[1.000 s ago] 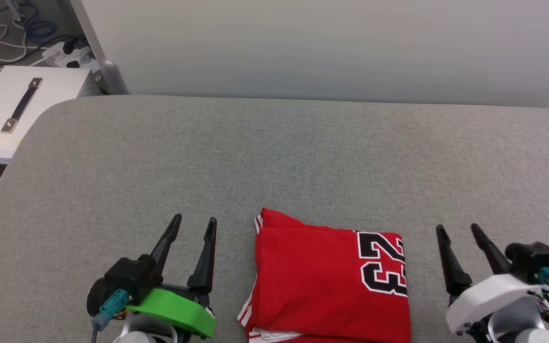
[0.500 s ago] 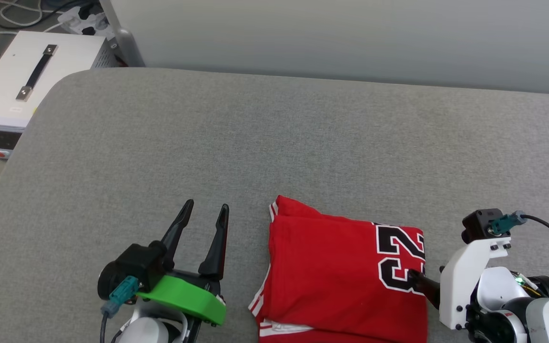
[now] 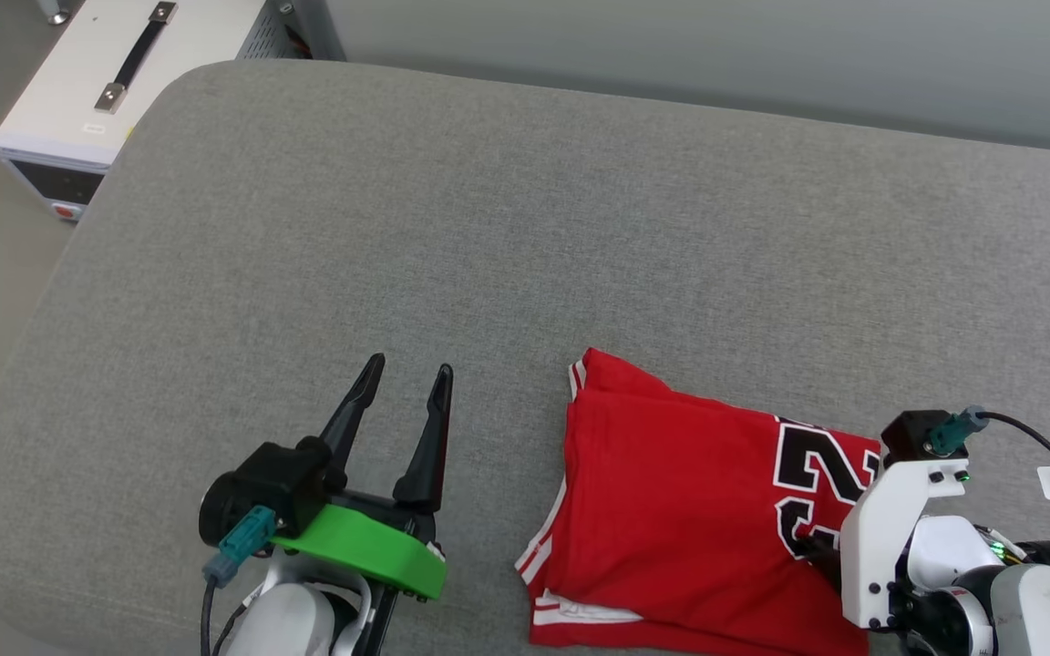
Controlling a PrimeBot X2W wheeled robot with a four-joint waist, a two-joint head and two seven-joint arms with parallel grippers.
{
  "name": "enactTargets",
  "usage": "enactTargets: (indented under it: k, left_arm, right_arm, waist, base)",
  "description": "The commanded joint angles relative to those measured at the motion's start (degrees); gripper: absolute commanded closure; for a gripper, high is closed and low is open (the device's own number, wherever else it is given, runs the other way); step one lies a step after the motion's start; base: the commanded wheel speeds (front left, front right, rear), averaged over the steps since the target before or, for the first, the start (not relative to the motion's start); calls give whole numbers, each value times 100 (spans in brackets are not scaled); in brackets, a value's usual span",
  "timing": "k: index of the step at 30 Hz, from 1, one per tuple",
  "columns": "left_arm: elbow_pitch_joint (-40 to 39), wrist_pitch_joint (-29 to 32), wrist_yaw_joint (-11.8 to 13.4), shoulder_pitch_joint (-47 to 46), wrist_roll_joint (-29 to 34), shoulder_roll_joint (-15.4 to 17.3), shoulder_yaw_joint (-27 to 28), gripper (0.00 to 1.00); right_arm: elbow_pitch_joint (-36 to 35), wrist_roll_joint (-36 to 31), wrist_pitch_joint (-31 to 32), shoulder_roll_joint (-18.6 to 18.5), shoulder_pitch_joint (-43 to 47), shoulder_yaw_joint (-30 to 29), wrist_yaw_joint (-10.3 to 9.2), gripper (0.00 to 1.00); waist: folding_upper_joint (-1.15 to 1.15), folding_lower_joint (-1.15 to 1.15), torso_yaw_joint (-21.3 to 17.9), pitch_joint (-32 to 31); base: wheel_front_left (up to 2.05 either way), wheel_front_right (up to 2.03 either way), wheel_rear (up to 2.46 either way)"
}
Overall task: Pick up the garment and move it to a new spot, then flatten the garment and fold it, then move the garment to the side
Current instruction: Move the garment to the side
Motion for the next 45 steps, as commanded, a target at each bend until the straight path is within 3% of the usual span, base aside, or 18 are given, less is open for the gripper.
enactTargets:
  k: [1,4,5,6,7,12,17,24,33,39,45]
  left_arm:
    - [-18,-34,-17,-122,-37,-17,-4,0]
    - [-15,-34,-17,-147,-34,-25,-23,0]
    - [-12,-34,-17,-151,-32,-27,-26,0]
    - [-7,-34,-17,-153,-28,-30,-28,0]
    - [-2,-34,-17,-154,-25,-31,-30,0]
    - [49,-34,-17,-117,-15,-15,-48,0]
    - [77,-34,-17,-43,-42,8,-79,0]
    - [56,-34,-17,53,-121,90,-333,0]
    - [132,-34,-17,44,-114,56,-956,0]
    - [59,-34,-17,-172,-7,9,-1148,0]
    - [-82,-34,-17,-601,146,189,-1336,0]
  right_arm:
    - [189,-27,-45,53,-9,54,-5,0]
    - [423,-67,-91,65,20,166,-5,0]
    - [487,-73,-90,67,33,220,-5,6]
    - [554,-60,-96,69,47,286,-5,80]
    - [592,-45,-123,70,51,328,-5,100]
    - [693,97,-467,4,-11,530,-5,100]
    - [561,98,-861,-371,-107,773,-5,100]
    - [95,85,-1167,-1348,-186,1317,-5,100]
    - [-609,546,-1486,-3166,-276,2088,-5,100]
    - [-668,572,-1850,-4077,-448,2069,-5,100]
    - [-196,334,-2560,-4611,-858,1728,-5,100]
  waist:
    - [0,0,122,124]
    - [0,0,162,157]
    - [0,0,170,159]
    - [0,0,176,157]
    - [0,0,179,152]
    - [0,0,124,15]
    - [0,0,-42,-192]
    - [0,0,-522,-371]
    - [0,0,-1387,-342]
    - [0,0,-1984,76]
    - [0,0,-2517,758]
  base:
    - [0,0,0]
    - [0,0,0]
    - [0,0,0]
    - [0,0,0]
    - [0,0,0]
    - [0,0,0]
    - [0,0,0]
    - [0,0,0]
    - [0,0,0]
    - [0,0,0]
    - [0,0,0]
